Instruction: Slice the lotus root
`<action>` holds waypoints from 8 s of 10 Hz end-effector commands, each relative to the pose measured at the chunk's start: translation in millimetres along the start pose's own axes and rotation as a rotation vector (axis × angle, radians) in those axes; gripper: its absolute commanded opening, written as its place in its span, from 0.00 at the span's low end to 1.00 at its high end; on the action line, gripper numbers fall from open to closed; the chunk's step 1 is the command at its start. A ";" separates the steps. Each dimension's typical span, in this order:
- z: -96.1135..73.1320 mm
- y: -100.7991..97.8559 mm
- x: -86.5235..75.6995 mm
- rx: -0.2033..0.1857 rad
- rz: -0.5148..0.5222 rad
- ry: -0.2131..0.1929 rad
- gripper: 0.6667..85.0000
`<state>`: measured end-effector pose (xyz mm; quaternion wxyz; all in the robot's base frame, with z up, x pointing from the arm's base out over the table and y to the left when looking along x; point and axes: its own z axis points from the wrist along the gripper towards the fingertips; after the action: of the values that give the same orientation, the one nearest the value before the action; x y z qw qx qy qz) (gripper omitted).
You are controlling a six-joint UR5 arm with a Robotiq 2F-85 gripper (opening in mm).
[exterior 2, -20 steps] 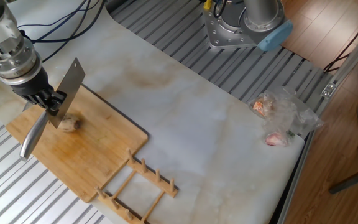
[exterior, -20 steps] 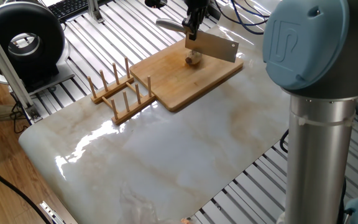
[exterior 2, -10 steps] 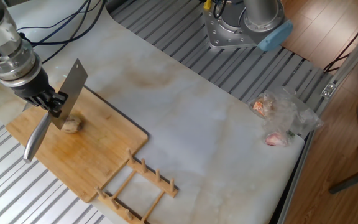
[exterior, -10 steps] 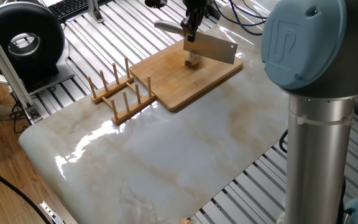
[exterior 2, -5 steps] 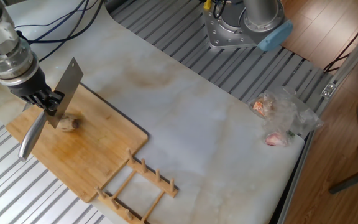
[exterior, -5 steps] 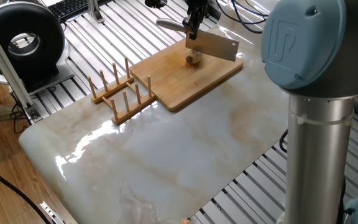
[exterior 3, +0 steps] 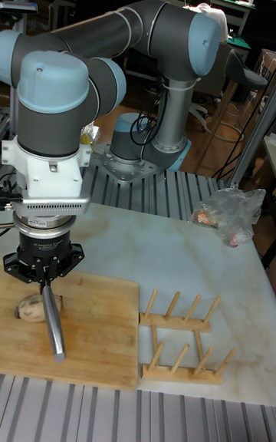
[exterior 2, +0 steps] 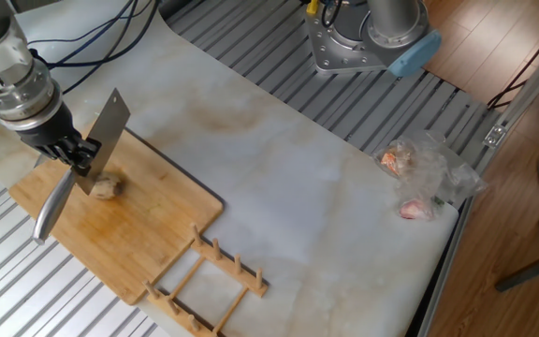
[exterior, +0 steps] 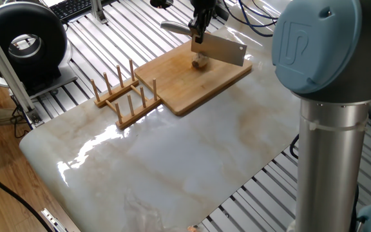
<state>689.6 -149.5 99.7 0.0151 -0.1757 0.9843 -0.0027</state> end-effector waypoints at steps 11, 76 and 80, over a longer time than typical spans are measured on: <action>0.1 2.5 -9.5 0.007 0.034 0.006 0.01; 11.0 21.2 -30.1 -0.031 0.136 0.033 0.01; 14.8 20.3 -31.5 -0.028 0.136 0.034 0.01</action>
<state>710.7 -121.4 86.7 -0.0064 -0.1104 0.9939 0.0047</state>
